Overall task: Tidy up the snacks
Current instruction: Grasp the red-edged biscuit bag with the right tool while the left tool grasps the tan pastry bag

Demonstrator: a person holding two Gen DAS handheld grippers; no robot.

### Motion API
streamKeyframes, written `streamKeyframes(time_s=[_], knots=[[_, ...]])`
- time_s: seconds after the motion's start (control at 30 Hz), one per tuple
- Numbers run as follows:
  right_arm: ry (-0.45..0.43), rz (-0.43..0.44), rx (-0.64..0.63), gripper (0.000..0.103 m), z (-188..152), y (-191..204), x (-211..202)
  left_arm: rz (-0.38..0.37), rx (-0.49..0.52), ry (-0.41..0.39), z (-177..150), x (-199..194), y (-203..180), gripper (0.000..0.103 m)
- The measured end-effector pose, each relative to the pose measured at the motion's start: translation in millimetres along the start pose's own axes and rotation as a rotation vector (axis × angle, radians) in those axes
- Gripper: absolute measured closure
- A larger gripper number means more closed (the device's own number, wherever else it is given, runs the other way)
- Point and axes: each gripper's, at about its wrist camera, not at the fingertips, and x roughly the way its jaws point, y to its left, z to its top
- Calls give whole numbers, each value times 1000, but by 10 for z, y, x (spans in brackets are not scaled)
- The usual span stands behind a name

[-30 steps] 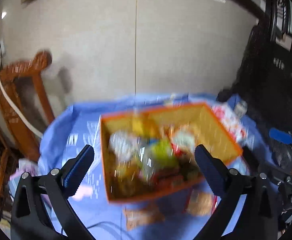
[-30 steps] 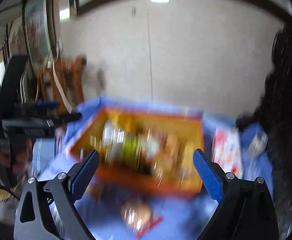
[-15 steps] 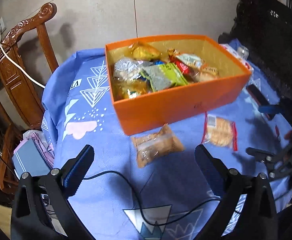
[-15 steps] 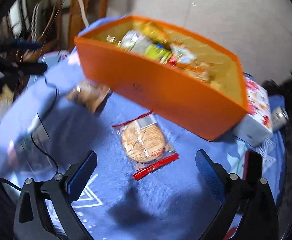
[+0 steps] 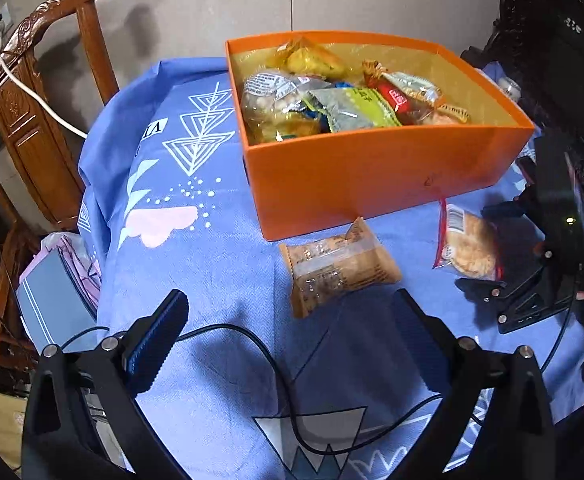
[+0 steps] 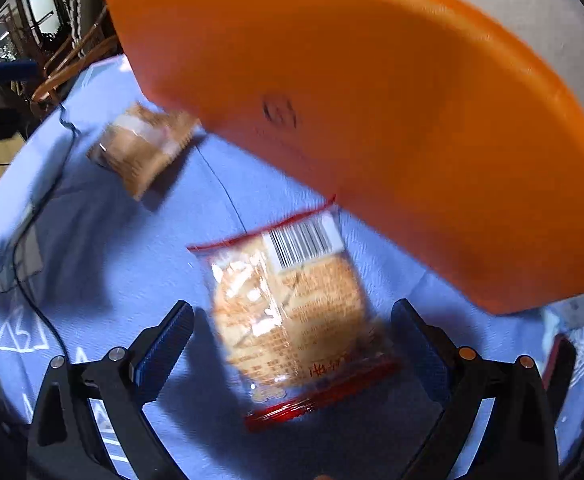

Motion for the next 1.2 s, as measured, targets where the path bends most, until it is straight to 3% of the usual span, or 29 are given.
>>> streamKeyframes(time_s=[0.07,0.27,0.43,0.47,0.5,0.53,0.57,0.73,0.87,1.0,1.2], knots=[[-36,34,56,3,-31,-89,1,4,17,4,8,44,-16,4],[-128,26,43,3,-165,-72,-24,-13,18,38,36,201,-39,4],[-68,27,26,3,-160,-69,-40,-11,69,28,34,267,-130,4],[-71,27,19,5,-160,-62,-39,-11,97,21,28,273,-167,4],[-80,32,10,13,-166,-54,-57,-4,151,5,20,288,-243,4],[-92,38,-3,29,-175,-40,-98,1,187,-5,16,302,-287,4],[-91,40,-7,31,-156,-33,-129,9,233,-16,8,324,-345,4],[-86,82,27,31,-206,-42,-257,23,483,-46,-47,535,-610,4],[-103,139,123,31,-251,-134,-423,13,612,-59,-56,690,-673,4],[-107,170,203,31,-346,-222,-536,-114,666,-22,-26,860,-623,4],[-108,176,268,31,-421,-122,-679,-254,601,17,72,972,-442,8]])
